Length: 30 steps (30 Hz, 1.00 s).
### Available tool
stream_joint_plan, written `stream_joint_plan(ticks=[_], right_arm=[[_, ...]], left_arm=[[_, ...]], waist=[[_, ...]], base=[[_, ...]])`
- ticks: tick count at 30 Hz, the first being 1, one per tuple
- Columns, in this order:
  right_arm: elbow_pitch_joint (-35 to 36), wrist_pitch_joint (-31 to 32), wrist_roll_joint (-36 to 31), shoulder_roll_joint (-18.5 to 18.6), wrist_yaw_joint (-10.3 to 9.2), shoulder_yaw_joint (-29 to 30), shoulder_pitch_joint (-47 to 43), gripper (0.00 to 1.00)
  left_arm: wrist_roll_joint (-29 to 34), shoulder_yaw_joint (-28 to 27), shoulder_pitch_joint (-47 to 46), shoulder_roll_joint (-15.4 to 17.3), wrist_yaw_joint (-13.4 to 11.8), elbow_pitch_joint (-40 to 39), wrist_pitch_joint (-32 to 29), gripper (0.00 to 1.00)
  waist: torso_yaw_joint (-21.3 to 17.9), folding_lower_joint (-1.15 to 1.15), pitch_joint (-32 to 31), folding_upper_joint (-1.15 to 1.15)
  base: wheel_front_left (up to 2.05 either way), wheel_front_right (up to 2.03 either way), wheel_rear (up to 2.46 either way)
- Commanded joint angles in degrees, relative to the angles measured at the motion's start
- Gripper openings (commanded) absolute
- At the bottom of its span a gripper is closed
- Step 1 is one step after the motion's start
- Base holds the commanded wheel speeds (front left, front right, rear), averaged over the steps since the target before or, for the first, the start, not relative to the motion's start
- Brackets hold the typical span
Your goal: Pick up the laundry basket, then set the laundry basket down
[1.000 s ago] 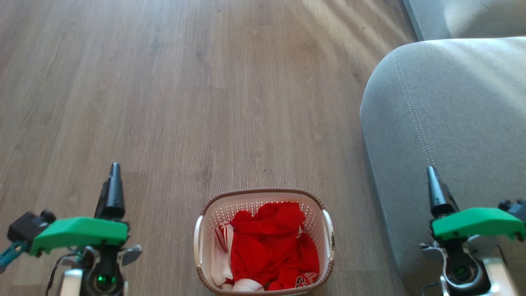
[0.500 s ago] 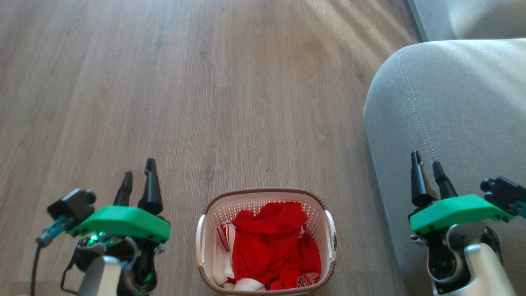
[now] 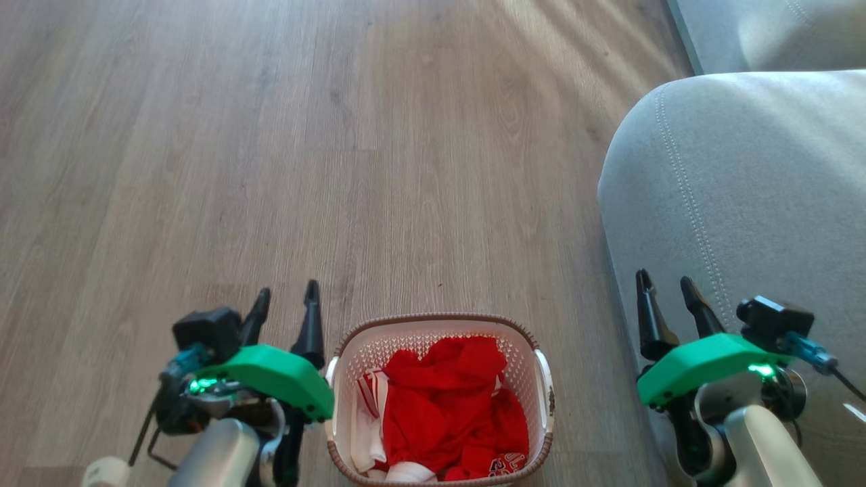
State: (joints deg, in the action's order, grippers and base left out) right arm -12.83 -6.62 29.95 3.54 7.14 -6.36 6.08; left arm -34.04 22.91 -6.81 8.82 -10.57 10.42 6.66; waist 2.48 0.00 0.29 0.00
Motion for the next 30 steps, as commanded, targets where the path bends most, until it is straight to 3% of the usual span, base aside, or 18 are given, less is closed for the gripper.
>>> stream_joint_plan(ticks=[1,7,13,17,30], right_arm=[[1.89,-0.78,-1.54,0.68,0.23,-1.23,4.15,1.00],[0.29,-1.79,-3.87,0.61,0.25,-3.02,4.75,1.00],[-1.52,-2.80,-5.27,0.88,0.26,-5.12,5.42,1.00],[-2.42,-3.47,-7.11,1.14,0.27,-6.20,6.26,1.00],[9.12,-5.82,-13.95,-0.37,0.31,-2.41,5.65,1.00]], left_arm=[[1.50,-0.71,-3.91,1.04,-0.09,-1.79,0.75,1.00],[2.20,1.01,-4.45,0.50,1.85,2.41,1.76,1.00],[3.81,2.25,-5.22,-0.69,6.80,6.13,2.76,1.00],[6.69,2.27,-6.14,-1.36,7.95,7.75,3.44,1.00],[22.20,-2.38,-6.07,-3.29,-2.91,-9.63,5.78,1.00]], waist=[[-0.02,0.00,-0.03,0.00],[-0.07,0.00,-0.35,0.00],[0.06,0.00,-0.48,0.00],[0.27,0.00,-0.40,0.00],[1.26,0.00,0.76,0.00]], base=[[0.00,0.00,0.00],[0.00,0.00,0.00],[0.00,0.00,0.00],[0.00,0.00,0.00],[0.00,0.00,0.00]])
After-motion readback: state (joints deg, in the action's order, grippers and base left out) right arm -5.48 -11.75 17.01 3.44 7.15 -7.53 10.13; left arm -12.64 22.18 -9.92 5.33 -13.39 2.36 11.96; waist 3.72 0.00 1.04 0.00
